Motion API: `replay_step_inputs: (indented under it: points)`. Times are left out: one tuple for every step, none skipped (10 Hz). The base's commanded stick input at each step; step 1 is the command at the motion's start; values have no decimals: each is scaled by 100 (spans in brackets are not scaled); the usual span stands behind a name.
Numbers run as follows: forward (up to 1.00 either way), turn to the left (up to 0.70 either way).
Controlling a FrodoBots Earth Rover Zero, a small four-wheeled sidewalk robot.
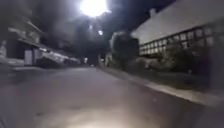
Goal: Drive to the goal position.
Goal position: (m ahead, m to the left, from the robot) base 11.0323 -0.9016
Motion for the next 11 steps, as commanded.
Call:
replay_step_inputs:
  points:
    - [50,0]
    - [50,0]
    - [50,0]
    - [50,0]
    - [50,0]
    - [50,0]
    - [50,0]
    - [50,0]
    - [50,0]
    - [50,0]
    - [50,0]
